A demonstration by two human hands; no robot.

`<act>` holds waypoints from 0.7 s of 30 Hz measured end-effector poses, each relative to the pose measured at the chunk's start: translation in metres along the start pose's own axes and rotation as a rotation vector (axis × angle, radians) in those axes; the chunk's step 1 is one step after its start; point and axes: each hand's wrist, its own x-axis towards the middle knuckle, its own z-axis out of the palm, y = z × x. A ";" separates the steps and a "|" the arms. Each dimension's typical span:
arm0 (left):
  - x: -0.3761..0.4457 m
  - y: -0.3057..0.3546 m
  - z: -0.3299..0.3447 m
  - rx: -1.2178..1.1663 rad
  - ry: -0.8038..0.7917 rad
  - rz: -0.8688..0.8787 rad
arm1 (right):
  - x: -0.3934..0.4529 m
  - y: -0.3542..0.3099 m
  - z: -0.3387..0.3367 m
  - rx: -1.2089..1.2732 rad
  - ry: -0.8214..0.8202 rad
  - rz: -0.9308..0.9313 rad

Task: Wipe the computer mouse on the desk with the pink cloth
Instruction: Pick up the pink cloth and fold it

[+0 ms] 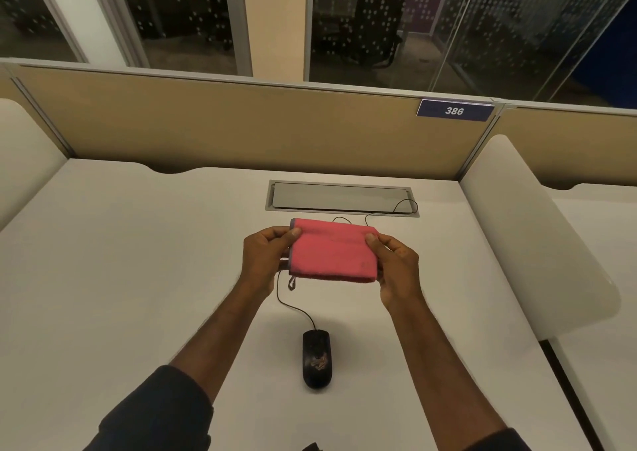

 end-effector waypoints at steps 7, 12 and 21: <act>-0.013 -0.012 0.014 -0.184 0.122 -0.077 | -0.004 -0.003 -0.007 0.117 -0.070 0.062; -0.026 -0.018 0.027 -0.391 0.220 -0.187 | -0.018 0.020 -0.010 0.458 -0.148 0.090; -0.050 -0.034 0.049 -0.379 0.239 -0.175 | -0.044 0.044 0.029 0.561 -0.135 0.075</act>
